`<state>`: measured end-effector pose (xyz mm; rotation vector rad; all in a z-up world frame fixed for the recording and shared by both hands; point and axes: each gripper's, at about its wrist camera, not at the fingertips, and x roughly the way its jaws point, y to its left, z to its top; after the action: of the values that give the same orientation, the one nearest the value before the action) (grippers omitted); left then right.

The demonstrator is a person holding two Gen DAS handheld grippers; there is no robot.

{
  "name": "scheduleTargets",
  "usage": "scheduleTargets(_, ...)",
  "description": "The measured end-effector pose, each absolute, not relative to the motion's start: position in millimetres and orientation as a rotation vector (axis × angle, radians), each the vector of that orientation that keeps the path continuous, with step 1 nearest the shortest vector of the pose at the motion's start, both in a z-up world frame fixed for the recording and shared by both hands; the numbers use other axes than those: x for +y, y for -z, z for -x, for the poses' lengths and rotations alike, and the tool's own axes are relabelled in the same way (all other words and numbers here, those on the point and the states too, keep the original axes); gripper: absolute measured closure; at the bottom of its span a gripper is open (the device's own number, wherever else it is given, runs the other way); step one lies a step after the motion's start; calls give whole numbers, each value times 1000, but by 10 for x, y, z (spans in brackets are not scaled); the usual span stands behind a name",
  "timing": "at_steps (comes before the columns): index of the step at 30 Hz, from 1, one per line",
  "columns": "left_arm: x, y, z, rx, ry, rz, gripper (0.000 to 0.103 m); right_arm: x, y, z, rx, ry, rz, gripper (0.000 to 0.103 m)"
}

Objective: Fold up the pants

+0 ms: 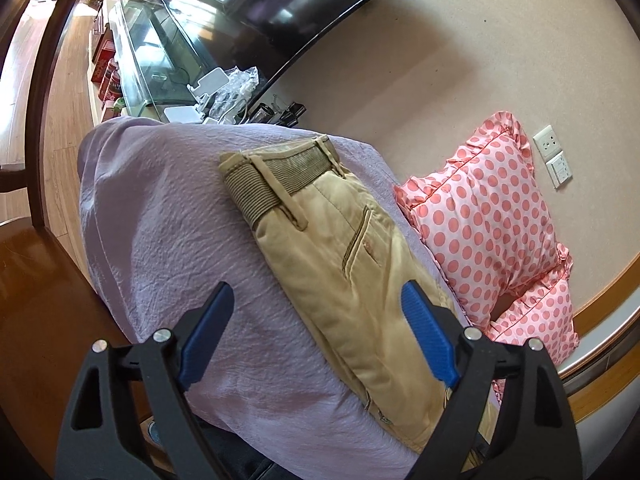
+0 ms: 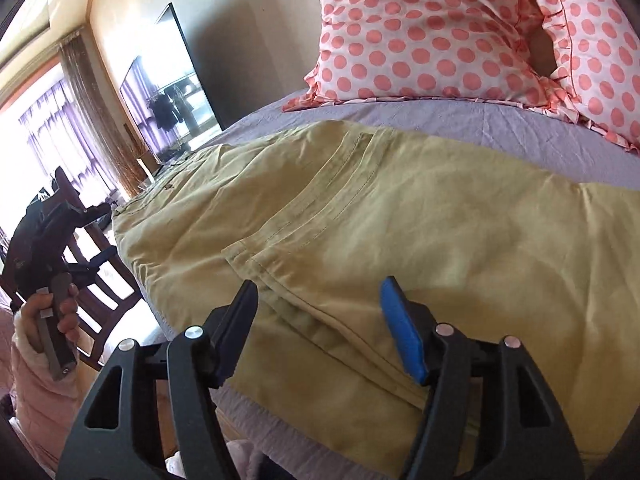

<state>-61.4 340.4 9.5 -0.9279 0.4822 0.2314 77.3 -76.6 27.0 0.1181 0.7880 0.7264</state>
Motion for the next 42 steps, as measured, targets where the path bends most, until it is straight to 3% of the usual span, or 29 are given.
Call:
scheduleTargets(5, 3454, -156, 465, 501, -269, 923, 13, -797, -272, -772, 784, -739, -158, 36)
scheduleTargets(21, 3542, -122, 261, 492, -167, 1106, 14, -781, -253, -714, 763, -769, -188, 33)
scheduleTargets(22, 3556, -111, 254, 483, -173, 1130, 16, -783, -252, -705, 757, -772, -191, 33)
scheduleTargets(23, 3560, -95, 247, 474, -180, 1151, 25, -792, -252, -695, 752, -777, -197, 33)
scheduleTargets(24, 3555, -79, 234, 469, -191, 1163, 45, -812, -256, -684, 745, -784, -208, 33)
scheduleTargets(25, 3539, -74, 211, 469, -206, 1156, 57, -842, -266, -673, 739, -790, -219, 33)
scheduleTargets(27, 3469, -142, 156, 476, -259, 1066, 92, -921, -294, -656, 722, -796, -246, 33)
scheduleTargets(35, 2539, -1096, -235, 405, -173, 536, 97, -1519, -396, -609, 650, -713, -325, 33)
scheduleTargets(39, 1360, -1524, -507, 391, 120, 270, 98, -2116, -424, -583, 598, -575, -430, 33)
scheduleTargets(42, 387, -1493, -540, 436, 406, 128, 98, -2586, -440, -543, 559, -450, -502, 33)
